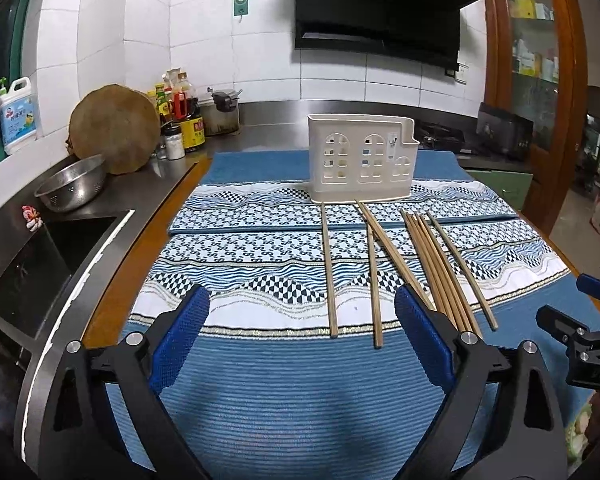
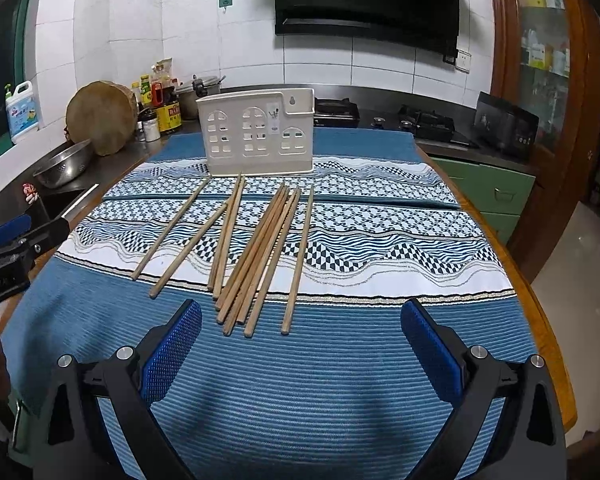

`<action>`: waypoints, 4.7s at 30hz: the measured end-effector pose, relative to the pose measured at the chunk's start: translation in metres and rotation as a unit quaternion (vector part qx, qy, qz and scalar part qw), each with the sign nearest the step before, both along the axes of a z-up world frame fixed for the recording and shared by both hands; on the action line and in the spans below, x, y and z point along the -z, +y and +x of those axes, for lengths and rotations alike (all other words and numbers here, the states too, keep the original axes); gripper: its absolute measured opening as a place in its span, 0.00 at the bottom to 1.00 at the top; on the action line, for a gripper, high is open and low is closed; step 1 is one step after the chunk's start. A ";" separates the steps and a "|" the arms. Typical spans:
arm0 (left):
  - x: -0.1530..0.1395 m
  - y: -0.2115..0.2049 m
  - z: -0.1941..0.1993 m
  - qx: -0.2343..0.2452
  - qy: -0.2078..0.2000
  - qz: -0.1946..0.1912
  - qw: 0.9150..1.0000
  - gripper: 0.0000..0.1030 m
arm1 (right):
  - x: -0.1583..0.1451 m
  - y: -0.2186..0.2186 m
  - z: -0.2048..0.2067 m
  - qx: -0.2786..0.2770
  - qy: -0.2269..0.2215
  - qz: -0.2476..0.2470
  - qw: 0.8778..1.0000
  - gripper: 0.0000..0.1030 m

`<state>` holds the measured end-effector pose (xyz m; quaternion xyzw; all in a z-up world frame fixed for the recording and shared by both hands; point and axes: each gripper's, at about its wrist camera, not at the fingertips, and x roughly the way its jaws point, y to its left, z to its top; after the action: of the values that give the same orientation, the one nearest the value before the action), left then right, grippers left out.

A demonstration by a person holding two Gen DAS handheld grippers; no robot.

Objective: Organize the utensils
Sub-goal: 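Lower the left tool onto one wooden chopstick and close it while the right tool grasps another, then lift the left tool's chopstick into the white holder and open it while the right tool drops its own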

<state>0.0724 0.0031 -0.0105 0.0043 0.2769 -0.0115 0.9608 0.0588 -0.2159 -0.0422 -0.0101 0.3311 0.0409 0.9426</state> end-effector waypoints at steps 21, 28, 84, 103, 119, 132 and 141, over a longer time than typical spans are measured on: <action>0.059 0.000 0.071 0.060 0.111 -0.049 0.991 0.53 | 0.050 0.001 0.055 -0.021 0.086 0.022 0.996 0.44; 0.070 -0.007 0.095 0.076 0.137 -0.050 0.986 0.39 | 0.059 0.011 0.065 -0.036 0.099 0.017 0.994 0.26; 0.022 -0.001 0.109 0.076 0.062 -0.051 0.994 0.05 | -0.060 -0.012 0.065 -0.057 -0.044 0.014 0.997 0.07; -0.067 0.005 0.166 0.128 0.036 -0.061 0.989 0.05 | -0.192 -0.006 0.183 -0.118 -0.064 -0.004 0.991 0.07; -0.192 0.001 0.209 0.139 -0.077 -0.059 0.986 0.05 | -0.258 0.018 0.297 -0.077 -0.145 0.008 0.986 0.07; -0.149 -0.006 0.278 0.111 -0.033 -0.068 0.991 0.05 | -0.181 0.022 0.335 -0.081 -0.077 -0.016 0.994 0.07; -0.136 -0.009 0.287 0.098 -0.020 -0.046 0.994 0.06 | -0.188 0.017 0.306 -0.087 -0.095 -0.030 0.991 0.33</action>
<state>0.3594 -0.0055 0.1254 -0.0129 0.2548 -0.1181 0.9597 0.3653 -0.1988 0.1460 -0.0705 0.2388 0.1117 0.9620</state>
